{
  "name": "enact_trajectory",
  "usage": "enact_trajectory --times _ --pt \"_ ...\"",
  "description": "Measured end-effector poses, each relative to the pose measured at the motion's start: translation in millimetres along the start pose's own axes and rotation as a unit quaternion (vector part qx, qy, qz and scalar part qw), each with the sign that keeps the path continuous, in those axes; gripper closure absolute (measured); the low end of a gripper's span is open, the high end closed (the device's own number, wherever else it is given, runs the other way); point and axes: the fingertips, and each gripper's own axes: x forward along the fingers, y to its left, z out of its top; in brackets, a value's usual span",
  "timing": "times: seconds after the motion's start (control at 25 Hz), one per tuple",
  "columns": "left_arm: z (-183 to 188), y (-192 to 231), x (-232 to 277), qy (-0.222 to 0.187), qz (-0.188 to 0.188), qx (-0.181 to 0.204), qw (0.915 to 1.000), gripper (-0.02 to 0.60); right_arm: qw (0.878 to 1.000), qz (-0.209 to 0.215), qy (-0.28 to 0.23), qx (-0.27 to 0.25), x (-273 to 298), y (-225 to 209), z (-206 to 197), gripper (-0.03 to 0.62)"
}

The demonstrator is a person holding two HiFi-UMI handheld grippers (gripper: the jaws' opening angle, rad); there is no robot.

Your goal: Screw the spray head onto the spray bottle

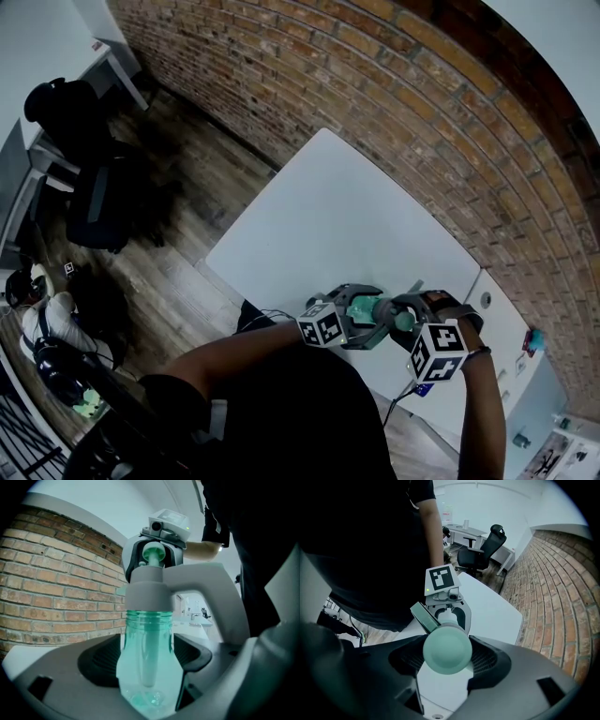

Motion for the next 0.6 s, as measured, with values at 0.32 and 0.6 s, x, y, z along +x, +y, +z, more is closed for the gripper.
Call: enact_trajectory --times 0.32,0.6 --pt "1 1 -1 0.000 -0.001 -0.003 1.0000 0.244 1.000 0.004 -0.001 -0.016 -14 -4 4 0.335" --pt "0 2 -1 -0.001 -0.004 -0.005 1.0000 0.244 1.000 -0.007 -0.023 -0.004 -21 -5 5 0.335"
